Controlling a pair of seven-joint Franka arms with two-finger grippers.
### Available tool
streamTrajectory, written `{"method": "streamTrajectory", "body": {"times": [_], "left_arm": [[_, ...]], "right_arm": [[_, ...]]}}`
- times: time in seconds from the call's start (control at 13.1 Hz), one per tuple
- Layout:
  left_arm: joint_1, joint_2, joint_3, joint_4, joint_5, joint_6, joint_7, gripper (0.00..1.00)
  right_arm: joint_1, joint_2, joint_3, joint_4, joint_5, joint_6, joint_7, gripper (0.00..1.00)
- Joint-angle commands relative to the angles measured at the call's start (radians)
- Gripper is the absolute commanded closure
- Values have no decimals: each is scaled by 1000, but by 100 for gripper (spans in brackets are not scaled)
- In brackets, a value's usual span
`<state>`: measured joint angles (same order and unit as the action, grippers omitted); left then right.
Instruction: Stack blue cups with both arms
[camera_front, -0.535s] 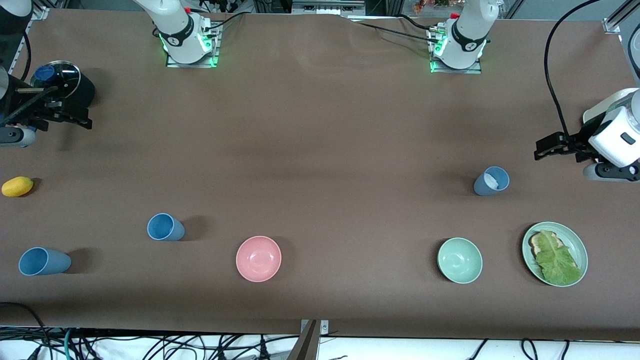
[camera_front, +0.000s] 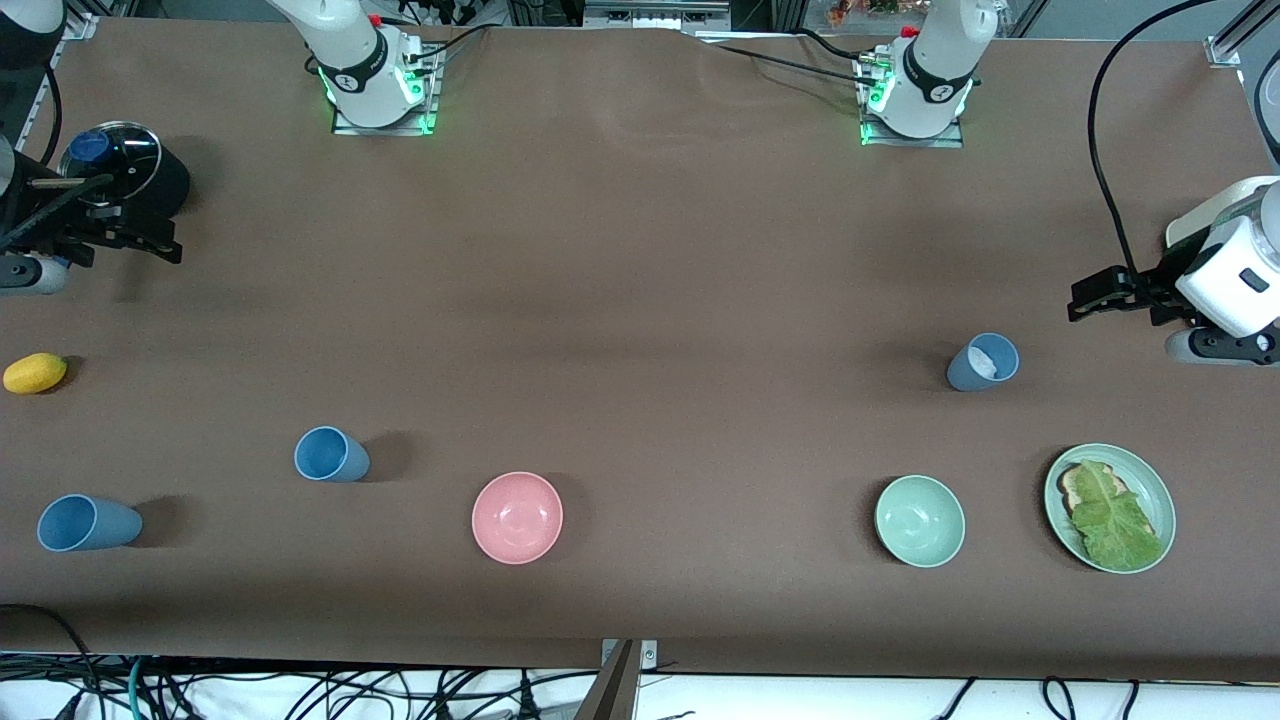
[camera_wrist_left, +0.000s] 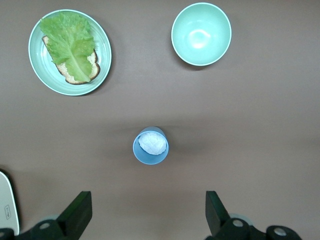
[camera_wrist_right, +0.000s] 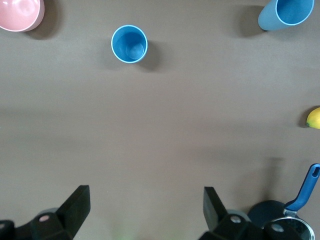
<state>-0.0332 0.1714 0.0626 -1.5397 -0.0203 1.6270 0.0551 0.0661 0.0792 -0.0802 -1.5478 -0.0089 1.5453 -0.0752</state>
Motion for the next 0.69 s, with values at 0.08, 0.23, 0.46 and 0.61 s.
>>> {"method": "streamTrajectory", "body": {"times": [0.08,0.23,0.46,0.61], "left_arm": [[2,-3,-6,-2,28,8,3,0],[4,0,-6,-2,28,10,3,0],[6,3,-4,-2,28,10,3,0],[6,3,-4,-2,28,10,5,0]], "right_arm": [[-6,4,5,18,1,4,11,0],[-6,4,5,18,1,9,12,0],[-5,13,7,18,4,16,0,0],[0,13,10,20,3,19,9,0]]}}
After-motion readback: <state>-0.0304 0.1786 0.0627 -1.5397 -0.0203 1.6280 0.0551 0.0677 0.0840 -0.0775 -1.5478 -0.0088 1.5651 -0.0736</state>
